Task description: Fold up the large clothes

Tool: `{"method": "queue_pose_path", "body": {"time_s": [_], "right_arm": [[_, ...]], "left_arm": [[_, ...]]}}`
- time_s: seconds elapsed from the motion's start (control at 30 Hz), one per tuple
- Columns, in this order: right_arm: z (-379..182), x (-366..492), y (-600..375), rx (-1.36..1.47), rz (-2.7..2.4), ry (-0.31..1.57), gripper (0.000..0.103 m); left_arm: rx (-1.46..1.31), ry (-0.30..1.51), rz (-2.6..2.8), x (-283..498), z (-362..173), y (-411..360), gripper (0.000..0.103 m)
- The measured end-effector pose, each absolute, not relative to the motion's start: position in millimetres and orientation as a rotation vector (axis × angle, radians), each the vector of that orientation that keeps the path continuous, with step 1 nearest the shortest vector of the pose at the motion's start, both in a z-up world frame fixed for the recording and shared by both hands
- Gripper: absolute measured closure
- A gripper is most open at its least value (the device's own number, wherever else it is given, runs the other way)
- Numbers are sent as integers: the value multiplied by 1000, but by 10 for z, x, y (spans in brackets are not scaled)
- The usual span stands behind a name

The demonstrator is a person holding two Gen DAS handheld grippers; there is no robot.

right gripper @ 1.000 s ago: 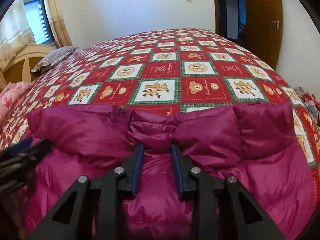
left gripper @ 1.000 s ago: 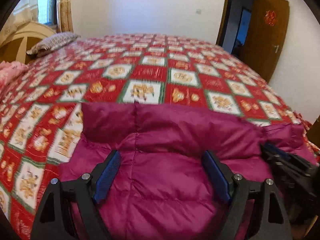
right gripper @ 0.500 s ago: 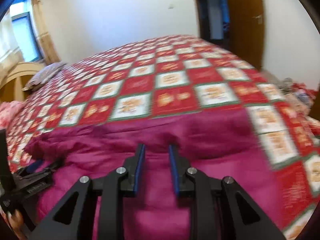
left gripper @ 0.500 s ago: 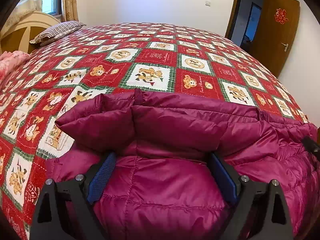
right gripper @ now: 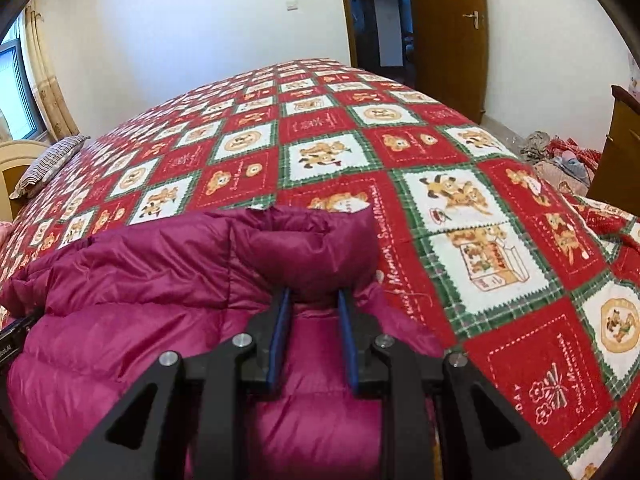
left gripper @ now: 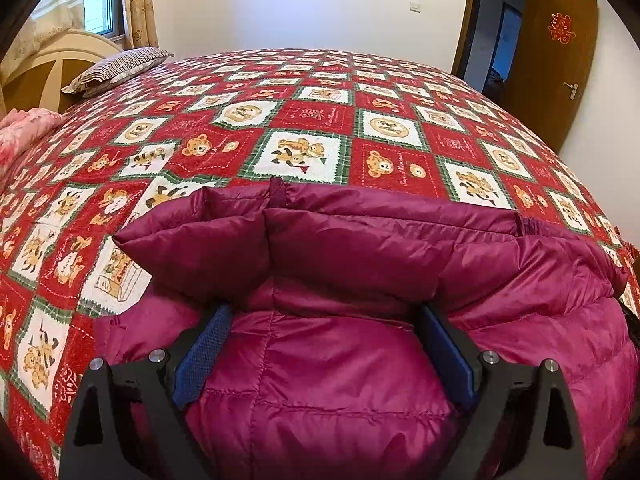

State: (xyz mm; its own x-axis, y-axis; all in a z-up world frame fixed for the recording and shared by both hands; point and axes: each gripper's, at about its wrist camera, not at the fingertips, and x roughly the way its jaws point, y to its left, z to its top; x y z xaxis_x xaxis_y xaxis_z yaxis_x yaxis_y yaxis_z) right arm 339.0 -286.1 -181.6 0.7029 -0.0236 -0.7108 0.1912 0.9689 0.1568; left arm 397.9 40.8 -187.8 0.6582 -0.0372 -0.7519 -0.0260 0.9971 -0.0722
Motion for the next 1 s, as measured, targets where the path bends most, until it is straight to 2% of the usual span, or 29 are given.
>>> {"method": "queue_pose_path", "body": {"time_s": [0.2,0.33,0.47,0.7,0.9,1.0], "right_arm": [[-1637,3299,-2727,111,-178,823,78],[-1224,2770,-2469,113,-99,665,78],[-1085,2409,-1955,119,59,630,78],[-1421,2409,-1160,84,205,689,78],[-1734,2465,-1053,77,196,766,78],[-1811,2498,-1037,71,193,787,78]], "left_arm": [[-44,870,-27,3752,-1703,458,9],[-86,810,-63,3321,-1468,676,9],[-171,768,-35,2903,-1419,967,9],[-238,756,44,2591,-1614,1183,9],[-376,843,32,2647,-1922,1297,9],[-375,820,41,2644,-1937,1257,8]]}}
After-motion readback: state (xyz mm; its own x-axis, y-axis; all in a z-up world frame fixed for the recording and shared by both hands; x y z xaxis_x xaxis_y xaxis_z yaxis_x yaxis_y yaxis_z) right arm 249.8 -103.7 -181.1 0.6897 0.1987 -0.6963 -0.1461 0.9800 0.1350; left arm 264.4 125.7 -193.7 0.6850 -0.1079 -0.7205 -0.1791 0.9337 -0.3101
